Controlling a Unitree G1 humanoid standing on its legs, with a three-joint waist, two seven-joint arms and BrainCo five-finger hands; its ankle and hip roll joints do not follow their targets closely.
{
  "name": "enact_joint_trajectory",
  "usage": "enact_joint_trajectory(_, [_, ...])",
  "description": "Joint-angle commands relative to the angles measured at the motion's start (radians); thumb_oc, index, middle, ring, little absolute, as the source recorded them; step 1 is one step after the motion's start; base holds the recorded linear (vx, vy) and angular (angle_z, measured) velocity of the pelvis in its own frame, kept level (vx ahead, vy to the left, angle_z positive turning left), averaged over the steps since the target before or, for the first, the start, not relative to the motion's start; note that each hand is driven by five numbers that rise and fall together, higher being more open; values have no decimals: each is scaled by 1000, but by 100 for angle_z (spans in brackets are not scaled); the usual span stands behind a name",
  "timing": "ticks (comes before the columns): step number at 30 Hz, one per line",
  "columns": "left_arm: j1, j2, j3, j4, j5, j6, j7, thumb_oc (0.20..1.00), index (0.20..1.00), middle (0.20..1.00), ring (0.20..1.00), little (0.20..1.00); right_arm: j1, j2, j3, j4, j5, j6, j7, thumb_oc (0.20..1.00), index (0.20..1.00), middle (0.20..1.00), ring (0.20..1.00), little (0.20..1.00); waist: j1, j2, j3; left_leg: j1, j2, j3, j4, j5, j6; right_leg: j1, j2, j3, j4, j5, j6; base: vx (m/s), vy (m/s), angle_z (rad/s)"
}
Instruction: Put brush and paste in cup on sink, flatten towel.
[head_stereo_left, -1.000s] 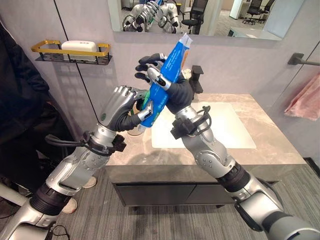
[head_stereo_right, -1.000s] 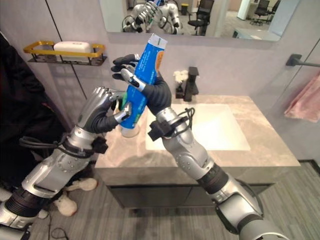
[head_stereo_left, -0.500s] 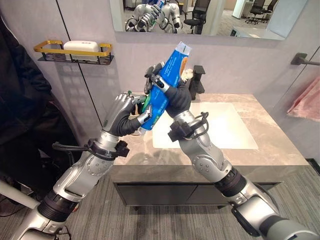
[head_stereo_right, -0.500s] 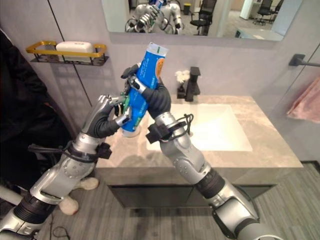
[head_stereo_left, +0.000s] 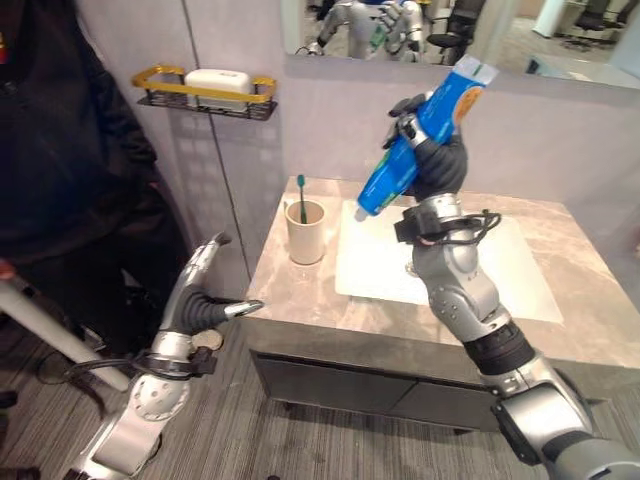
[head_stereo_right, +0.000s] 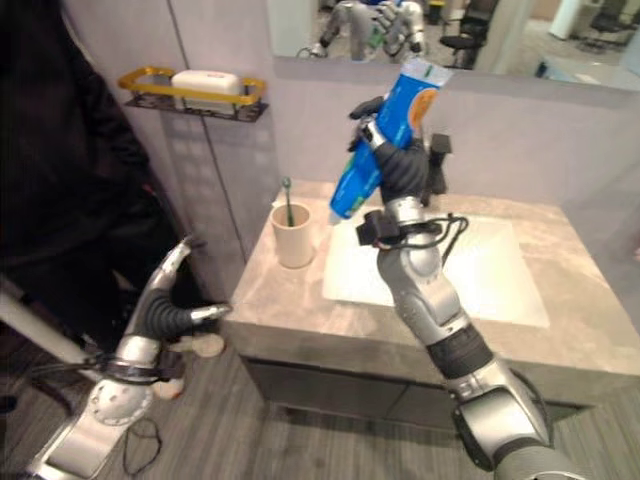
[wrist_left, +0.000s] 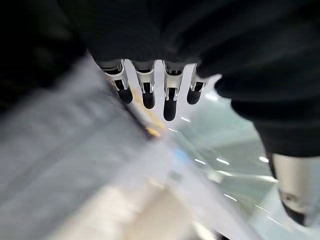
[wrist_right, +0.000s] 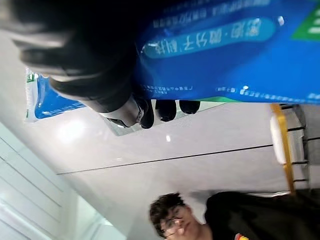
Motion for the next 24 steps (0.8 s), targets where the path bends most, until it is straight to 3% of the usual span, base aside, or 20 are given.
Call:
enact_joint_trajectory(1, [-20,119,16,-4,-46,-27,-32,1000,1000,1000,1000,1000,-151,-19,-57,4,-81,-47,-10,200,200,200,200,200,16,-63,-19,-42,17,-28,6,8,-17,15,-82,-42,14,-15,68,13,3,31])
enact_joint_trajectory(11, [84,167,46,97,-88,-12,-101,1000,1000,1000,1000,1000,-241,-87,-75,155,-137,-33,-47,200,200,200,200,200,92,-86,1,-76,-1,-74,6,16,-8,14,-85,-82,10,-10,75,4,-1,17])
enact_joint_trajectory(18, [111,94,41,147,-188,10,-142,1000,1000,1000,1000,1000,-228,-102,-90,177,-138,-23,-45,200,200,200,200,200,112,-101,9,-88,-10,-101,6,17,-2,18,-87,-107,9,-10,75,11,-1,12])
enact_joint_trajectory(24, [104,45,24,163,-231,30,-148,1000,1000,1000,1000,1000,-174,-22,-114,133,-95,-45,-34,200,200,200,200,200,118,-100,9,-82,-18,-99,6,11,6,24,-91,-104,9,-12,75,6,5,2])
